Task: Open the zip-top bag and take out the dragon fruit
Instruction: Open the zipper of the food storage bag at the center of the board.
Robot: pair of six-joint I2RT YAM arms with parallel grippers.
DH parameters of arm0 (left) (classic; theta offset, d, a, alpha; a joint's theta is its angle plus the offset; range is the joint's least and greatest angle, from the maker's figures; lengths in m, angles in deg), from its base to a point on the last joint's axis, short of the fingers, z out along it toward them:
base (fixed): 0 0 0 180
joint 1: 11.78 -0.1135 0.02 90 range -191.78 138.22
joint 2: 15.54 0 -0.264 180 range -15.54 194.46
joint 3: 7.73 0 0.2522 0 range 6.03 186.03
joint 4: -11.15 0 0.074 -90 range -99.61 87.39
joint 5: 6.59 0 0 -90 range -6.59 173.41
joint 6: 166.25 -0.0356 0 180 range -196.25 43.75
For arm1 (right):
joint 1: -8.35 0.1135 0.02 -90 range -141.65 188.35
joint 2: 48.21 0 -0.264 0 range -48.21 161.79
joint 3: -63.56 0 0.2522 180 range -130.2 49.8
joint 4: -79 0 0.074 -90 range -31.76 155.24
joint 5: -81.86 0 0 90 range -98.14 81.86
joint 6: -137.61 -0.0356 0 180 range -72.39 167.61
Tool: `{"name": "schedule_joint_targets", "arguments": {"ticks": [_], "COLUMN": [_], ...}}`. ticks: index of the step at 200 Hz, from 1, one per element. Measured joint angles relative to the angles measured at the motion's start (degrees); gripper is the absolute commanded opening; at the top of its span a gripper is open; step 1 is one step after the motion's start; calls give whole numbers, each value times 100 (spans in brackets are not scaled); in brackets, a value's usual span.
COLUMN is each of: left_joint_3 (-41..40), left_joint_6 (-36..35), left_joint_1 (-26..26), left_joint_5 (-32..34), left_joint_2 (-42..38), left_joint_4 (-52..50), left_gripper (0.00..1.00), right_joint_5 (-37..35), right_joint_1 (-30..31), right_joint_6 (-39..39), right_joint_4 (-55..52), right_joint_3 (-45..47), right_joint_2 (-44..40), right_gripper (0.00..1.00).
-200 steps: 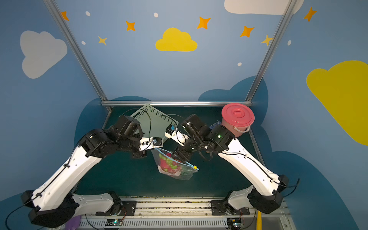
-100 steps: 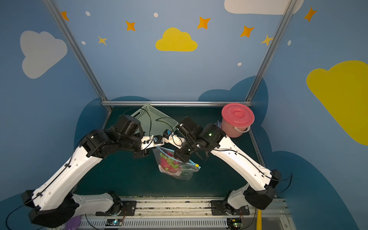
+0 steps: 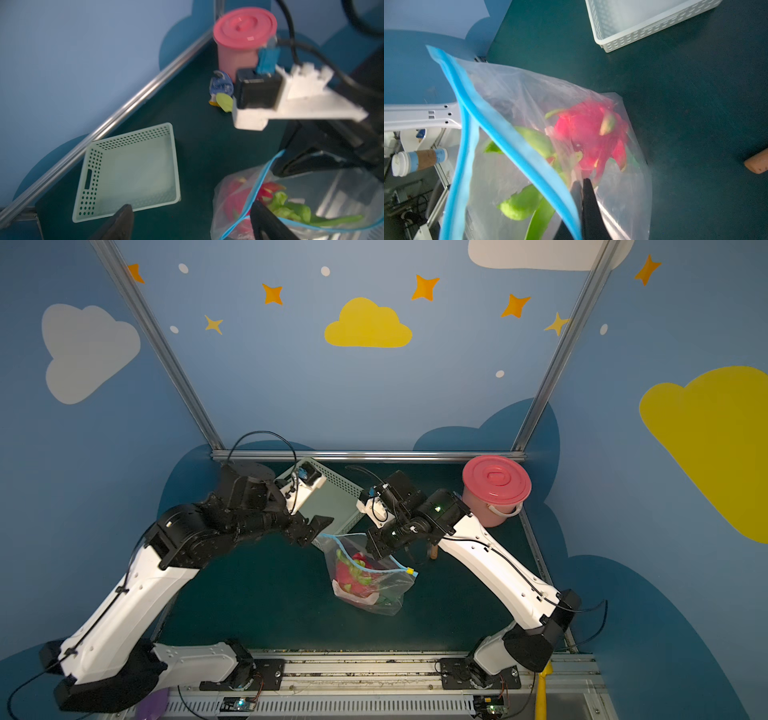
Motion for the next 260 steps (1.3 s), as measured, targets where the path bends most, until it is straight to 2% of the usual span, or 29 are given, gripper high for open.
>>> {"name": "schedule_joint_targets", "arguments": {"ticks": [14, 29, 58, 79, 101, 133, 156, 166, 177, 189, 201, 238, 260], "left_joint_3": [629, 990, 758, 348, 9, 81, -44, -74, -98, -177, -295, -802, -551], "left_joint_6": [1252, 2562, 5005, 6175, 7084, 7715, 7873, 7921, 7901, 7949, 7941, 7888, 7617], "left_joint_1": [-20, -26, 341, 697, 960, 1357, 1423, 1423, 1423, 1419, 1416, 1233, 927], "left_joint_5": [155, -22, -424, -577, -682, -723, -774, -789, -828, -846, -846, -822, -815], "left_joint_2": [90, 131, 127, 201, 243, 557, 713, 809, 911, 968, 953, 420, 328], "left_joint_4": [-245, -439, -927, -1161, -1217, -1314, -1231, -1211, -1200, -1191, -1215, -1213, -1394], "left_gripper": [75, 73, 77, 85, 86, 85, 76, 65, 46, 18, 4, 3, 3], "right_joint_5": [55, 133, 240, 240, 223, 164, 109, 68, 11, -72, -205, -708, -953], "right_joint_1": [-61, -90, -90, -83, -68, -9, 44, 68, 90, 105, 109, 55, -98], "right_joint_6": [-243, -417, -693, -789, -835, -820, -798, -796, -798, -793, -774, -726, -728], "right_joint_4": [251, 527, 964, 1294, 1539, 1729, 1832, 1851, 1851, 1847, 1814, 1628, 1582], "right_joint_3": [243, 448, 586, 686, 785, 852, 953, 1003, 1036, 1040, 1038, 1038, 1036], "right_joint_2": [-149, -262, -326, -369, -450, -566, -651, -697, -737, -748, -748, -752, -817], "right_gripper": [0, 0, 0, 0, 0, 0, 0, 0, 0, 0, 0, 0, 0]}}
